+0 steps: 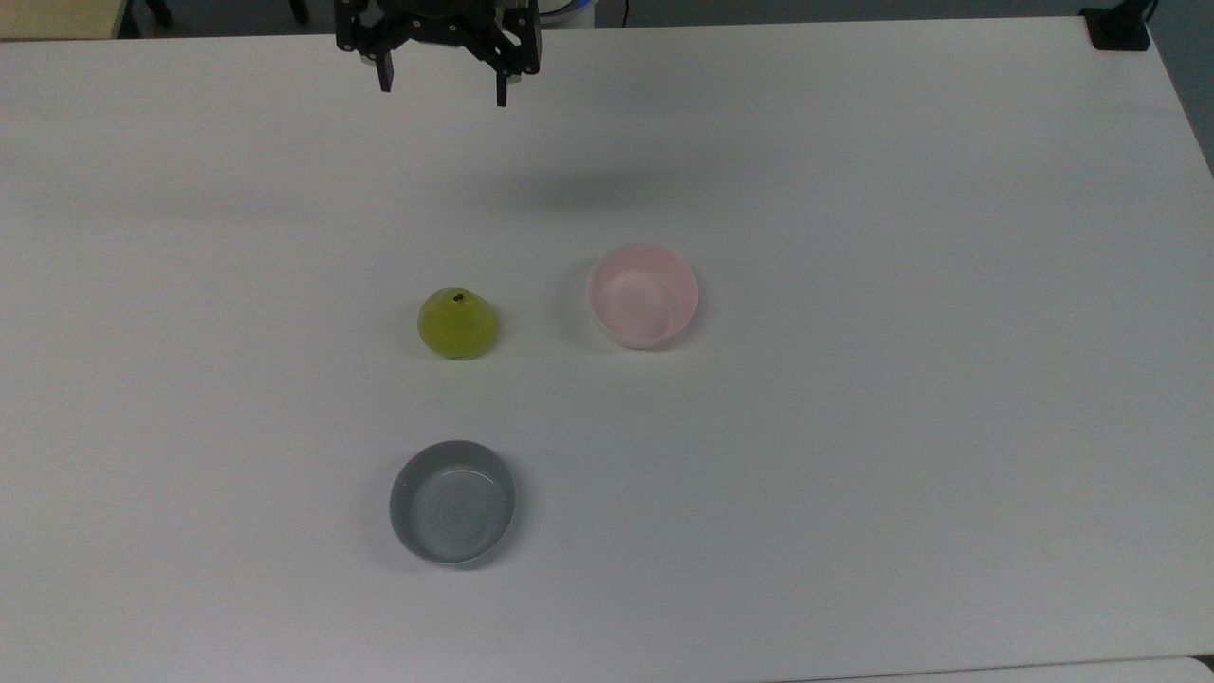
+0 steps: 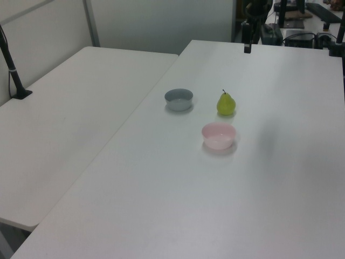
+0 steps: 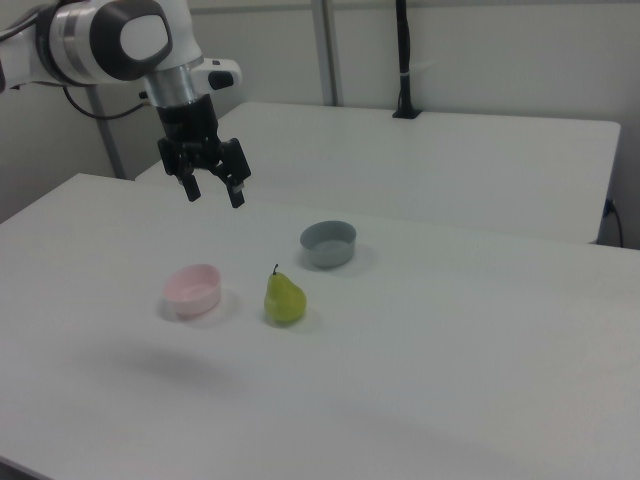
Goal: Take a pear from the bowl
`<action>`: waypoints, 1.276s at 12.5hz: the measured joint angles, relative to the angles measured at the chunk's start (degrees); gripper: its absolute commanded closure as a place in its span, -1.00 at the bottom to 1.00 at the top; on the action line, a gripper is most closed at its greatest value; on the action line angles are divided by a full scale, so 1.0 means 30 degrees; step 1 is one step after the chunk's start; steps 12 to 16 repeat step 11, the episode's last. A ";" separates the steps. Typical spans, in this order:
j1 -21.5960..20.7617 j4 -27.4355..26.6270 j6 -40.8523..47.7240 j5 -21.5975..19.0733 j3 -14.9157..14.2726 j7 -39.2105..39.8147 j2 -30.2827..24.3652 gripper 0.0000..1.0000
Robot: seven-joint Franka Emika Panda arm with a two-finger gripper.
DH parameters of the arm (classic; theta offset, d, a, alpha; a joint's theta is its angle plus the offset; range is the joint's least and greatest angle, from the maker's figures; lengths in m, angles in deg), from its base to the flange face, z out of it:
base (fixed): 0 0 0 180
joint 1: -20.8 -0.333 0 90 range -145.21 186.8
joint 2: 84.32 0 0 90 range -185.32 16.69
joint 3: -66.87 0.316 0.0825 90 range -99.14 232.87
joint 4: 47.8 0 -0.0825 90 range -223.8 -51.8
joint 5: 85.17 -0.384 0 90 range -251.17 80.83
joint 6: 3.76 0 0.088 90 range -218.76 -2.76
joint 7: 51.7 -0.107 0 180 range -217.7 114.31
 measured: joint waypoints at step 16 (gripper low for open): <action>-0.0101 0.1019 0.1481 -0.0587 0.0000 -0.0017 -0.0200 -1.00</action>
